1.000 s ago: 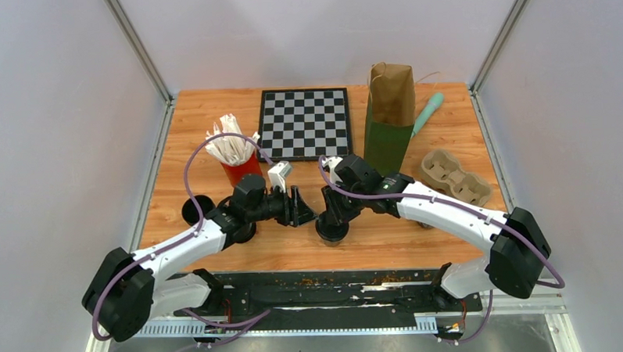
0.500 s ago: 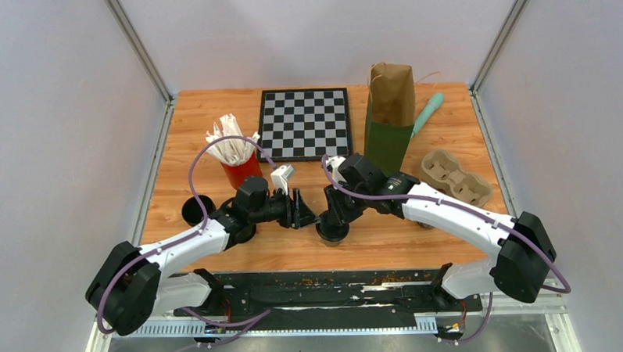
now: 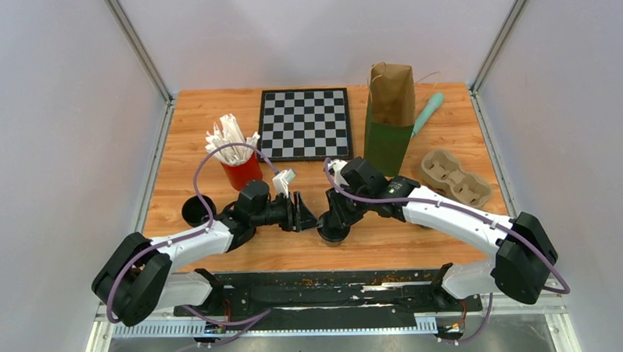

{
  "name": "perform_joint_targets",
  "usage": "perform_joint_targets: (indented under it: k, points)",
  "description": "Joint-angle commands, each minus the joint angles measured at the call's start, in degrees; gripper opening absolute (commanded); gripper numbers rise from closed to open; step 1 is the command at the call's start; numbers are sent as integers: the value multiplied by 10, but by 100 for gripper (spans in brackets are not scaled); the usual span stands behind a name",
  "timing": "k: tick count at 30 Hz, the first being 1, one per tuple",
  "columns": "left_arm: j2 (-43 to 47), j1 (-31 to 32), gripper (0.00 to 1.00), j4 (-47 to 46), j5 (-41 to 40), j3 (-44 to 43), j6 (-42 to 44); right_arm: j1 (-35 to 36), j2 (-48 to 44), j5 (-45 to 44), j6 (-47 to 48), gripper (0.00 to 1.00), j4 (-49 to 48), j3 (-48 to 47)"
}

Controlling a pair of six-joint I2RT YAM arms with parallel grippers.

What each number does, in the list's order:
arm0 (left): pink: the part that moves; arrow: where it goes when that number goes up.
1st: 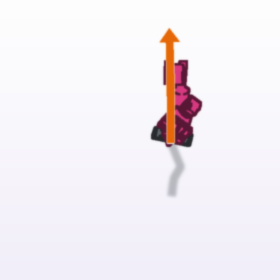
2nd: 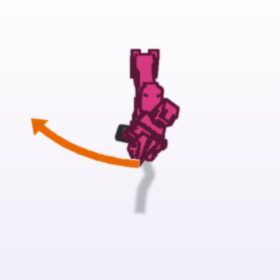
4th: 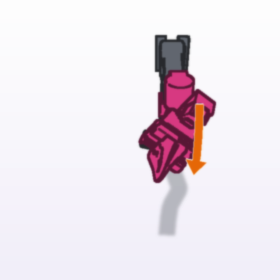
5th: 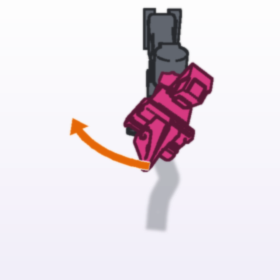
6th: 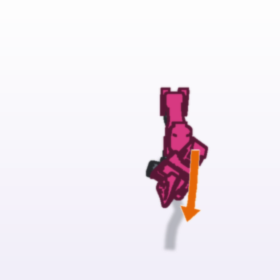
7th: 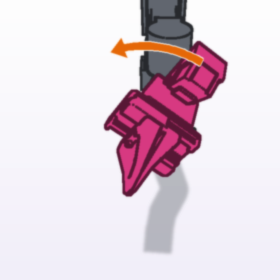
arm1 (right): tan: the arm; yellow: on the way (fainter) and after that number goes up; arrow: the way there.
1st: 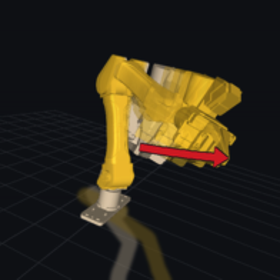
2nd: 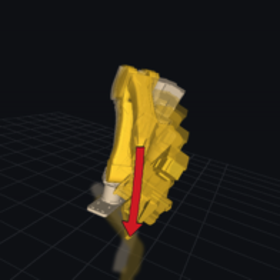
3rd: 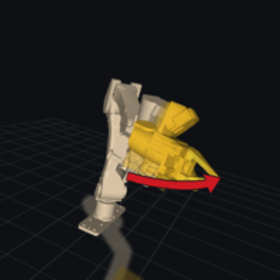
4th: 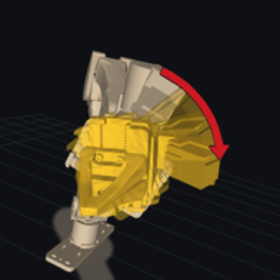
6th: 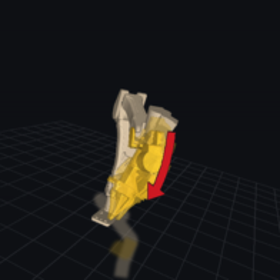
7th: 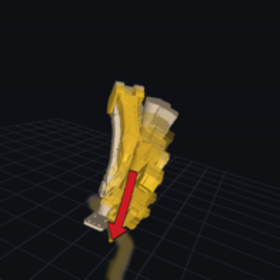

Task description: Pack the takeout coffee

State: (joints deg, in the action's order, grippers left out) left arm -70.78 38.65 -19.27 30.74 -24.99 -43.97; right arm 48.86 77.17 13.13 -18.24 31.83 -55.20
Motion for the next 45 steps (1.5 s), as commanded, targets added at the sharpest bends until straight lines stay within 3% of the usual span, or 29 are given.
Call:
perform_joint_targets:
  k: [1, 9, 22, 35, 38, 42, 45]
  points:
    - [-10, 4, 59, -52, 14, 14, -27, -2, -8, 0, -12, 23, -14, 25]
    - [-18, 4, 56, -75, 15, 31, -41, -2, -14, -4, -17, 23, -16, 43]
    - [-14, 4, 39, 58, -77, 31, -12, -20, -43, 0, -30, 23, -45, 115]
    - [-57, 25, 33, 47, -99, 58, -39, -28, -59, 9, -49, 23, -79, 181]
    - [-31, 26, 34, 45, -81, 55, -53, -28, -61, 15, -47, 23, -79, 177]
    - [20, 26, 49, 73, -71, 28, -52, -28, -66, 19, -37, 24, -71, 155]
    - [39, 26, 51, 91, -71, 8, -43, -28, -66, 25, -32, 24, -70, 142]
